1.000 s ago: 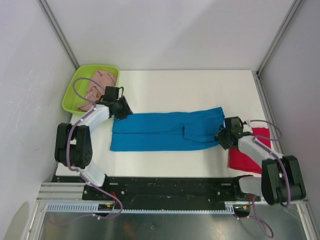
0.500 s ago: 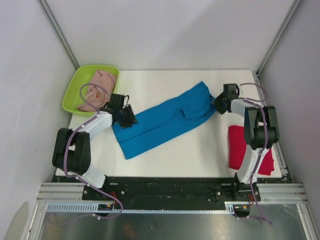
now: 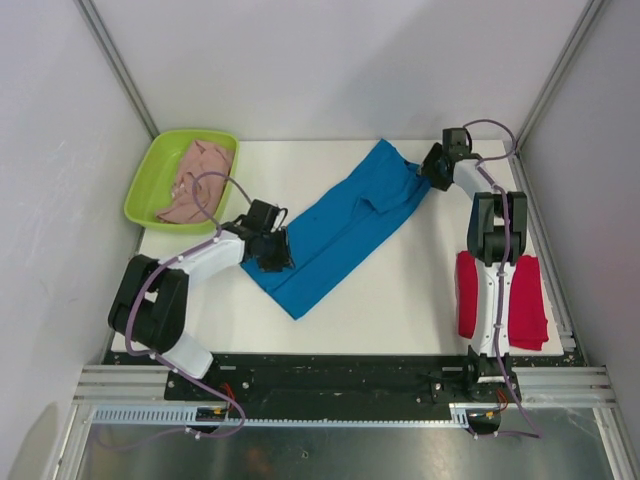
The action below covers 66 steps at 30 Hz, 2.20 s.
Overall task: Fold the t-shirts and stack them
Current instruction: Rotate the tshirt 80 degrees
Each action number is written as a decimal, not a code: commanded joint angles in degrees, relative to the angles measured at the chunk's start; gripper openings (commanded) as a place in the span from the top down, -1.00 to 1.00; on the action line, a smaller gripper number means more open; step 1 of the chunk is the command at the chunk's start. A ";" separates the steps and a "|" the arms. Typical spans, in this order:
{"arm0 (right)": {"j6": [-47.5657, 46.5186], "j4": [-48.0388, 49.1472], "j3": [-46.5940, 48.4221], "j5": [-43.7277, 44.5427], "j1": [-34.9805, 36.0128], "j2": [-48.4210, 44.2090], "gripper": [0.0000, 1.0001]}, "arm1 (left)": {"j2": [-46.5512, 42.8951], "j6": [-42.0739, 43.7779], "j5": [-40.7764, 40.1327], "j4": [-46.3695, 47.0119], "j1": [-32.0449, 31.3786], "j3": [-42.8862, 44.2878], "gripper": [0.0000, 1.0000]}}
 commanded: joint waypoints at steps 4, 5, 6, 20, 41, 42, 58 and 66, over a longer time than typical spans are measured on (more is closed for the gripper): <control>-5.05 -14.52 6.46 0.98 -3.10 1.56 -0.30 | -0.80 1.80 -1.17 -1.20 -5.70 1.50 0.12; -4.82 -15.30 6.20 2.01 -3.30 0.89 -0.30 | -0.58 2.24 -1.25 -1.68 -6.46 2.08 0.13; -4.44 -15.92 5.67 2.74 -3.49 0.08 -0.31 | -0.42 2.68 -1.55 -2.28 -7.14 2.59 0.13; 0.02 -14.35 0.97 2.43 -4.02 -0.88 -0.05 | -2.79 4.01 -4.63 -4.81 -11.82 0.60 0.17; -5.63 -19.98 27.61 14.84 -5.25 11.61 0.31 | -3.46 4.36 -5.60 -8.50 -15.43 5.33 0.15; -5.59 -20.23 28.42 14.57 -5.51 11.68 0.12 | -3.04 4.31 -6.62 -8.67 -15.14 6.37 0.15; 6.03 -14.75 -13.09 2.99 3.23 -25.54 -0.39 | 2.00 3.44 -10.99 -6.79 -1.99 13.29 0.13; 18.96 -8.40 -47.56 -1.91 17.33 -47.39 -0.01 | 3.23 3.77 -9.67 -5.29 2.26 11.53 0.18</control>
